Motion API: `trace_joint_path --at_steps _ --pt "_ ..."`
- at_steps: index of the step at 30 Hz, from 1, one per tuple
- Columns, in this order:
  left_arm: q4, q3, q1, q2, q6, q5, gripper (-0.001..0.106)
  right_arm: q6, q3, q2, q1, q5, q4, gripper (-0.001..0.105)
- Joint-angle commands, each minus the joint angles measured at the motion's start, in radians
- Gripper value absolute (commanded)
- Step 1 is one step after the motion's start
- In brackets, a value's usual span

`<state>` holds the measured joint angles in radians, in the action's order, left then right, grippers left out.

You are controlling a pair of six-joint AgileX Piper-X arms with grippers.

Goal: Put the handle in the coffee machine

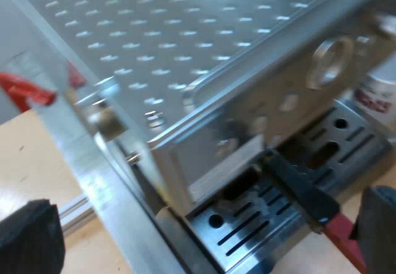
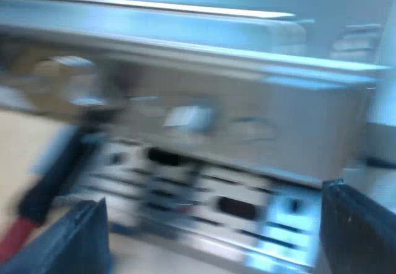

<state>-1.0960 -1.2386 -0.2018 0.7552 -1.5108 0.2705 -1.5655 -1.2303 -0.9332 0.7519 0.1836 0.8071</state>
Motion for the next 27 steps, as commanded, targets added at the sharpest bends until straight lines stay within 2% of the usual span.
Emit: trace_joint_path --at_steps 1,5,11,18,21,23,27 --pt "0.009 -0.007 0.031 -0.011 -0.038 -0.01 0.098 -0.063 -0.013 0.033 -0.075 -0.01 0.062 0.071" --pt "0.009 -0.007 0.075 -0.025 -0.088 -0.005 0.098 -0.089 -0.013 0.086 -0.181 -0.007 0.129 0.071" --pt "0.002 -0.005 0.081 -0.051 -0.132 -0.006 0.098 -0.138 -0.013 0.165 -0.353 -0.002 0.185 0.071" --pt "0.003 -0.004 0.081 -0.083 -0.138 -0.006 0.098 -0.189 0.006 0.241 -0.566 -0.015 0.226 0.071" --pt "0.003 -0.004 0.081 -0.105 -0.138 -0.006 0.098 -0.193 0.034 0.275 -0.649 -0.076 0.226 0.071" --pt "0.003 -0.004 0.081 -0.128 -0.135 -0.006 0.098 -0.212 0.059 0.308 -0.694 -0.17 0.226 0.071" --pt "0.003 -0.004 0.081 -0.177 -0.102 -0.006 0.098 -0.219 0.099 0.379 -0.705 -0.204 0.226 0.071"
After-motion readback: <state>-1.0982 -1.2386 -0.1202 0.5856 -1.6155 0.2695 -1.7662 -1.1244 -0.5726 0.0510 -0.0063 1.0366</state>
